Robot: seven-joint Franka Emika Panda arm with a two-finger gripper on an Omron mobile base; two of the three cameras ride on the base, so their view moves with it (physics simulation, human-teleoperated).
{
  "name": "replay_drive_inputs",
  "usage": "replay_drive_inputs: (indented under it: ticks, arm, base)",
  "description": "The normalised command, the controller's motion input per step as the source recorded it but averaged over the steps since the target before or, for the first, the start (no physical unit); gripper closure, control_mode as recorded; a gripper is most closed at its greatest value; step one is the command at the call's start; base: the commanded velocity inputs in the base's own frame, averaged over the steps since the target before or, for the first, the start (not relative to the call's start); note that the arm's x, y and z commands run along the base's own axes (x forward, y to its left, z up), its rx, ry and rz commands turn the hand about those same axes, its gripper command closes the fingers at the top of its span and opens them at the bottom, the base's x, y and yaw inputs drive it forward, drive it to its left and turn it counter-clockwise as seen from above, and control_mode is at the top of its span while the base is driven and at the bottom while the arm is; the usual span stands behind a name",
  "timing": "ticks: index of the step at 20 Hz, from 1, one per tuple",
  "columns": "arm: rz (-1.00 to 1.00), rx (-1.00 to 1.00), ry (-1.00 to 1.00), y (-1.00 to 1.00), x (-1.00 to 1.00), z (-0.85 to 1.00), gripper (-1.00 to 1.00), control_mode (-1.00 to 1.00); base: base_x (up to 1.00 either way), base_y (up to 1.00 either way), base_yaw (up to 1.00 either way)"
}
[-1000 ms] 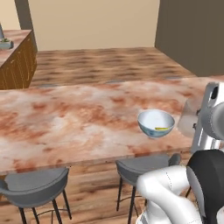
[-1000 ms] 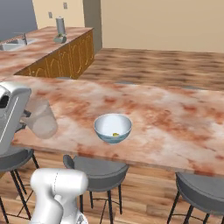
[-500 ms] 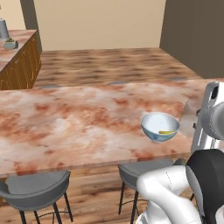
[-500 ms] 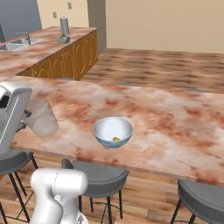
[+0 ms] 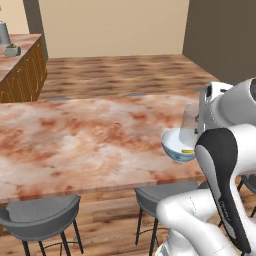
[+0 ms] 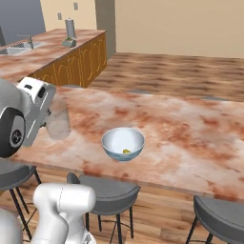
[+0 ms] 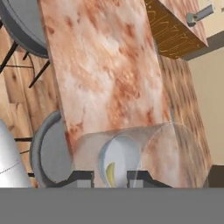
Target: There is a bowl on the dining counter. Grab a lemon wedge from the fridge and place it in the bowl. Then get the liquor bottle and glass cup from the cabinet and place them next to the bowl.
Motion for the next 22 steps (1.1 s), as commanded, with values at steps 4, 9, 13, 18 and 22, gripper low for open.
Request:
replay_drive_inputs:
  ticks: [4, 9, 13, 18, 22]
  arm:
    - [0.13, 0.0, 0.06, 0.53, 0.96, -0.94, 1.0, -1.0]
    - [0.02, 0.0, 0.08, 0.42, 0.8, -0.87, 1.0, -1.0]
    - [-0.02, 0.0, 0.17, 0.01, 0.79, -0.46, 1.0, -1.0]
    - [-0.03, 0.0, 0.2, 0.0, 0.79, -0.24, 1.0, -1.0]
    - [0.0, 0.0, 0.15, -0.03, 0.8, -0.35, 1.0, -1.0]
  base:
    - [0.0, 0.0, 0.0]
    - [0.0, 0.0, 0.0]
    - [0.0, 0.0, 0.0]
    - [0.0, 0.0, 0.0]
    - [0.0, 0.0, 0.0]
